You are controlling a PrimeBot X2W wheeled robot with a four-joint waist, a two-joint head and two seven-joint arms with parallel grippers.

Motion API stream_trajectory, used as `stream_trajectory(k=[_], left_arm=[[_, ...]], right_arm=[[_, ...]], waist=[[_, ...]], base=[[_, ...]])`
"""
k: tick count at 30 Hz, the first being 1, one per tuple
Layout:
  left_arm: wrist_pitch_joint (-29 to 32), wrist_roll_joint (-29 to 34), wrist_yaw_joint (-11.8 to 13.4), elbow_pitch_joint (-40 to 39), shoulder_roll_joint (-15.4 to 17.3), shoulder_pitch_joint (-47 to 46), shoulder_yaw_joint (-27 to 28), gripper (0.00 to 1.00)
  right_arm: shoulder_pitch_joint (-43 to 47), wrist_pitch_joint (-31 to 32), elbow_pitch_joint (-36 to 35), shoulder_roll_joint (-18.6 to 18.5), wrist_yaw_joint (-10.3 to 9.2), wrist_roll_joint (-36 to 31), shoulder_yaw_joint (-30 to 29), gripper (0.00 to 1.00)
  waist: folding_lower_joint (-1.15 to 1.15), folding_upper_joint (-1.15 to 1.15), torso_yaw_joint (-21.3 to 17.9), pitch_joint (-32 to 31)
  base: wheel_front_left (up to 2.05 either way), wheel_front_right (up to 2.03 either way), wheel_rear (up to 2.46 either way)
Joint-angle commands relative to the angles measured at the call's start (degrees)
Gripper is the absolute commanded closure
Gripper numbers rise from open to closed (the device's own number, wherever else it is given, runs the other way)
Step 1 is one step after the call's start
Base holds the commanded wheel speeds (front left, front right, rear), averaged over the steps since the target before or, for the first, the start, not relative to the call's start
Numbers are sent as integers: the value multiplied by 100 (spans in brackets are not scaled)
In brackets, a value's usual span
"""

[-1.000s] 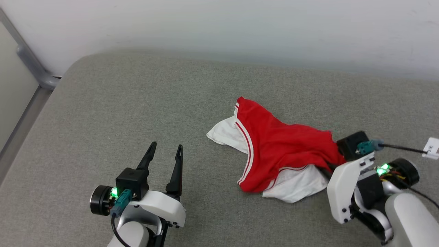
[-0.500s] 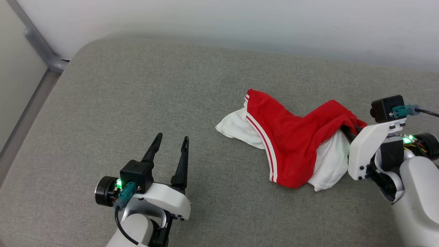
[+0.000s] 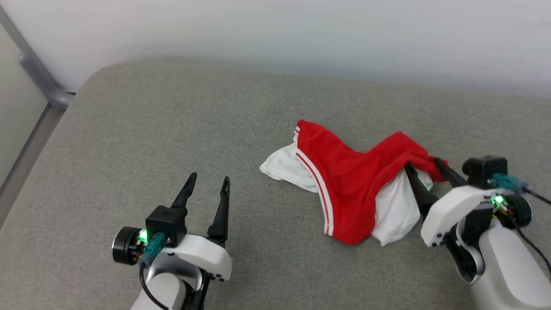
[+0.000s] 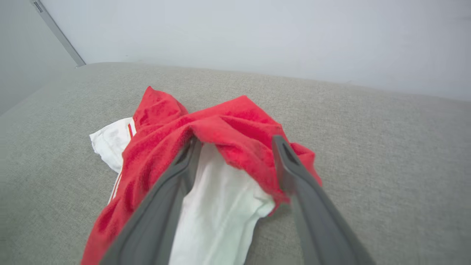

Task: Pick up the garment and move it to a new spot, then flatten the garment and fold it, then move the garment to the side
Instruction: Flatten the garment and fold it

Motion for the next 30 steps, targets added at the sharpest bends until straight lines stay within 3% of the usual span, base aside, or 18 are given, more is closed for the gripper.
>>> stream_trajectory(k=[1, 7, 13, 20, 25, 30], left_arm=[[-14, 36, 29, -4, 53, 89, 36, 0], [-15, -20, 111, -37, 119, 281, 95, 0], [34, -45, 150, -129, 184, 413, 77, 0], [67, -11, 139, -228, 152, 243, -2, 0], [40, -36, 80, -200, 111, 117, -30, 0], [29, -35, 65, -188, 99, 11, -34, 0]], right_arm=[[220, -75, -113, 17, -4, -4, -91, 0], [976, 343, -682, 73, -4, -40, -503, 0], [1594, 1675, -1451, 110, -3, -117, -832, 0], [1633, 3184, -2180, 49, -4, 17, -539, 0], [1355, 3758, -2149, 71, -3, 161, -154, 0], [982, 3922, -1699, 114, -3, 167, 26, 0]], waist=[[0, 0, -131, -157], [0, 0, -367, -443], [0, 0, -539, -490], [0, 0, -514, -275], [0, 0, -363, -95], [0, 0, -178, 86]], base=[[0, 0, 0], [0, 0, 0], [0, 0, 0], [0, 0, 0], [0, 0, 0], [0, 0, 0]])
